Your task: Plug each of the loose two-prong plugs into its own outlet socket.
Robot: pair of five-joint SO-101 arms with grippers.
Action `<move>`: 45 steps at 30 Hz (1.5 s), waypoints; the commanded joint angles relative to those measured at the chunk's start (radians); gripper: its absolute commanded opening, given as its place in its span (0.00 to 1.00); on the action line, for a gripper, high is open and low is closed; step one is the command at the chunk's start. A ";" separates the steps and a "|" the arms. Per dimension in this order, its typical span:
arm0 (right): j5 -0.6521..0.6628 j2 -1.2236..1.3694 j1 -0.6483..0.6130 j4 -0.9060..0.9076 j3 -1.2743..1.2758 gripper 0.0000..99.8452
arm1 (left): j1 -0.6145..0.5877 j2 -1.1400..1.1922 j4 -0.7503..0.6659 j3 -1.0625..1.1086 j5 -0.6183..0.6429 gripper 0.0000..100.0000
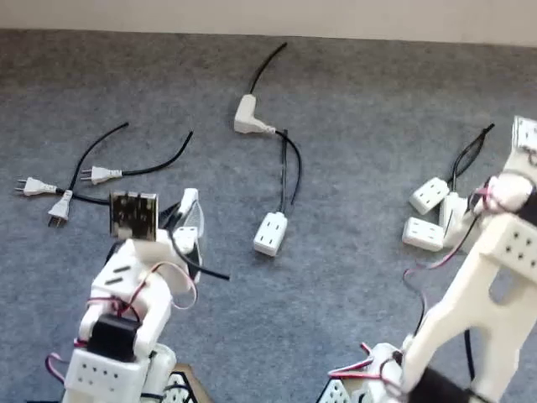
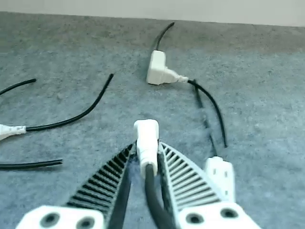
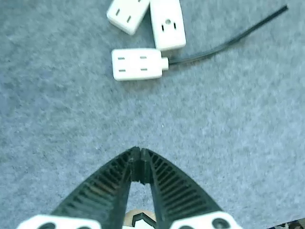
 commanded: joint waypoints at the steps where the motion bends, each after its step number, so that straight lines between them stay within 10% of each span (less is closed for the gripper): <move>1: 0.009 -0.170 0.019 -0.093 0.196 0.01 | 0.024 0.366 -0.092 -0.214 0.026 0.01; 14: 0.009 -0.728 0.013 -0.377 0.935 0.01 | 0.036 1.397 0.439 -1.299 0.367 0.01; 25: 0.106 -0.670 0.018 -0.401 1.007 0.01 | 0.229 1.501 0.891 -1.472 0.793 0.01; 34: 0.100 -0.516 0.019 -0.624 1.181 0.01 | 0.252 1.511 0.787 -1.303 1.280 0.01; 45: 0.068 -0.515 0.047 -0.702 1.244 0.01 | 0.420 1.511 0.322 -1.018 1.366 0.01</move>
